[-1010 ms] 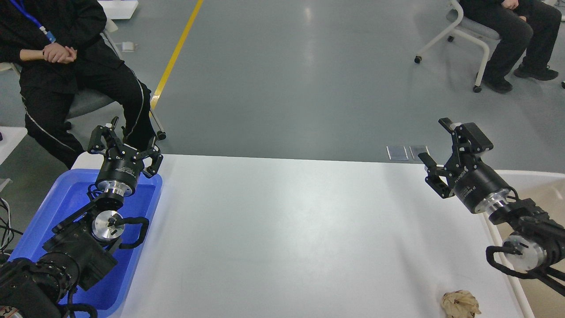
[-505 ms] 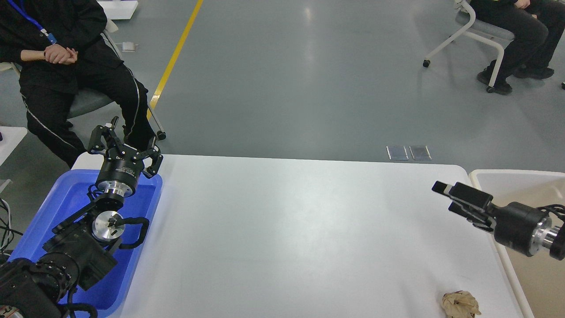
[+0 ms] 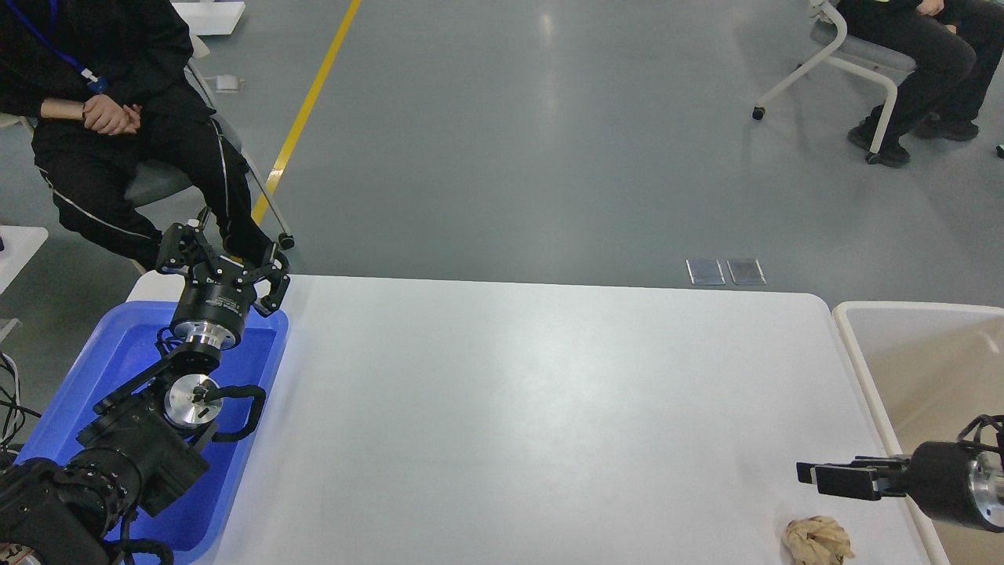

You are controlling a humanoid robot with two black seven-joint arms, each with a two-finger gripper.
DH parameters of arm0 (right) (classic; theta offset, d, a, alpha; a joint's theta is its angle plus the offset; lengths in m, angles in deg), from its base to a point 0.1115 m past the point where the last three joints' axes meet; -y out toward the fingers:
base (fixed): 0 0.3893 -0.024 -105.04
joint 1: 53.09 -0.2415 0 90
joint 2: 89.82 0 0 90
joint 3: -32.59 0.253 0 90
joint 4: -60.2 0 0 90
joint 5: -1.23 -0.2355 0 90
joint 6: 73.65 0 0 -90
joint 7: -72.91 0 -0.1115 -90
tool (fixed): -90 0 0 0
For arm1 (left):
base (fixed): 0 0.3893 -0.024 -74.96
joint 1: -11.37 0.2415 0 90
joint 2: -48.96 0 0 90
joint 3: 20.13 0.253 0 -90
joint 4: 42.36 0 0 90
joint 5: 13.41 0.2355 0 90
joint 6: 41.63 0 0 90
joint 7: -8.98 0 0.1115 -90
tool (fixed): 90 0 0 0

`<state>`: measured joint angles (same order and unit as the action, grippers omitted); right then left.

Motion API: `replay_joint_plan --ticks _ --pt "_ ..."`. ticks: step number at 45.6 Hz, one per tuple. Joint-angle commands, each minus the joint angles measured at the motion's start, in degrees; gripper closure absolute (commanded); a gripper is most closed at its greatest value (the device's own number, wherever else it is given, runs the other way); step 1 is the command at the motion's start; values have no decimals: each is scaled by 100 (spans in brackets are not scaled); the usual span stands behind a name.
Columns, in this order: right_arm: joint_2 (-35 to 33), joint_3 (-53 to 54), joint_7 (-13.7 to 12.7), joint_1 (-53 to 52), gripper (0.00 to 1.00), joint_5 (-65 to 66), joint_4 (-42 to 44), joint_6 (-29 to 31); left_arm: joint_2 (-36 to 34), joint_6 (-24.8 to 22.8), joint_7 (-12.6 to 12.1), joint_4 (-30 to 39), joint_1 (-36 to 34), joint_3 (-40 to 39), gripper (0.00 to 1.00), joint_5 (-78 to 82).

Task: Tidy desktop
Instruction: 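Close the right gripper on the crumpled paper ball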

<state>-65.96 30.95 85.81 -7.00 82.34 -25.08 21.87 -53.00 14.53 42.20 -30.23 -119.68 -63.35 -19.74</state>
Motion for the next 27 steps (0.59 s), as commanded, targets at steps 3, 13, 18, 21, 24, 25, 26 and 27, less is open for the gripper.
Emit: replay_joint_plan --ticks 3,13,18,21,24,25,26,27 --pt "452 -671 -156 -232 3 713 468 46 0 0 0 0 0 -3 0 0" --pt "954 -1110 -130 -109 3 1100 969 -525 0 0 0 0 0 -3 0 0" --pt "963 -1154 -112 -22 3 1109 978 -605 0 0 0 0 0 -3 0 0" --pt "971 -1154 -103 40 2 1118 987 -613 0 0 0 0 0 -3 0 0" --pt "998 -1154 -103 84 2 1126 1013 -622 0 0 0 0 0 -3 0 0" --pt "998 -1154 -103 102 2 1127 1022 -622 0 0 0 8 0 -3 0 0" --pt "1007 -1154 -103 119 2 1127 1022 -622 0 0 0 0 0 6 0 0" --pt "1007 -1163 -103 145 2 1144 1022 -631 0 0 0 0 0 -3 0 0"
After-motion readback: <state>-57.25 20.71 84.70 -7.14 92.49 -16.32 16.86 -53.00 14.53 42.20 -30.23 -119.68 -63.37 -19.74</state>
